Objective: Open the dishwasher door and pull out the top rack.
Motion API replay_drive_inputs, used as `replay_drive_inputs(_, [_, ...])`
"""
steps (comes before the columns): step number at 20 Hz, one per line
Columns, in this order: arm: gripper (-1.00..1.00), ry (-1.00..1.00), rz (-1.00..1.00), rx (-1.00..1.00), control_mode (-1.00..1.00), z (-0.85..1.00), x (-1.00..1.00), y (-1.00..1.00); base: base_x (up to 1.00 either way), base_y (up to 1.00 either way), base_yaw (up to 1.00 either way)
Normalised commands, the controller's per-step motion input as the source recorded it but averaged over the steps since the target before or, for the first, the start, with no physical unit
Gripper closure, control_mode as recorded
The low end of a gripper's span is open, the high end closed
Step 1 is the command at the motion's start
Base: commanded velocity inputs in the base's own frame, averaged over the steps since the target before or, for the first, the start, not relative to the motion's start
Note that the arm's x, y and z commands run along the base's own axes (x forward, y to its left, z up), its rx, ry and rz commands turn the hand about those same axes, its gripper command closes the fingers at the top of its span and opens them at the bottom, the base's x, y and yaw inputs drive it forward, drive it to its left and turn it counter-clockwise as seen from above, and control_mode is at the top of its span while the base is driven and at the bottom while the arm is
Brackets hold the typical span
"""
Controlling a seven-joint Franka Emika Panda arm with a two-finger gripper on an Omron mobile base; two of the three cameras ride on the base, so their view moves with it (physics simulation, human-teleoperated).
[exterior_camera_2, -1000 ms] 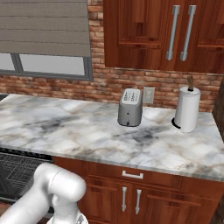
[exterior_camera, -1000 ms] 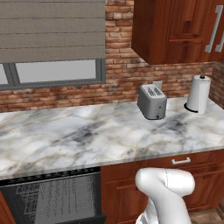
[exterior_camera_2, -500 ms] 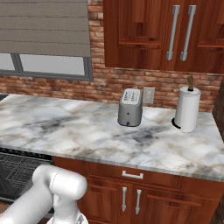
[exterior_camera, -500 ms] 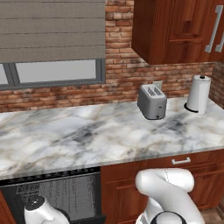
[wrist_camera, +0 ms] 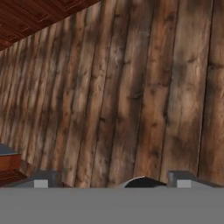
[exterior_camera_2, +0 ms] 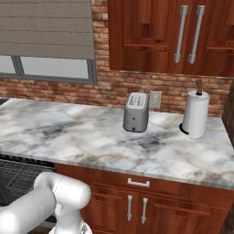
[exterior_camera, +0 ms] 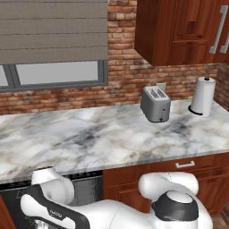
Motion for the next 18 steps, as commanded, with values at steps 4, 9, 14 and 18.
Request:
replay_drive_inputs(4, [-1.0,0.05,0.0,-0.11,-1.0,0.59,0.27,-0.34,0.0,0.0,0.0])
replay_drive_inputs(9, [-1.0,0.0,0.0,-0.18,-1.0,0.46,0.24,-0.53,0.0,0.0,0.0])
replay_drive_inputs(14, [-1.0,0.0,0.0,-0.14,-1.0,0.18,0.1,-0.84,0.0,0.0,0.0])
replay_drive_inputs(18, [-1.0,-0.09,0.0,-0.08,-1.0,0.0,0.0,-0.56,0.0,0.0,0.0])
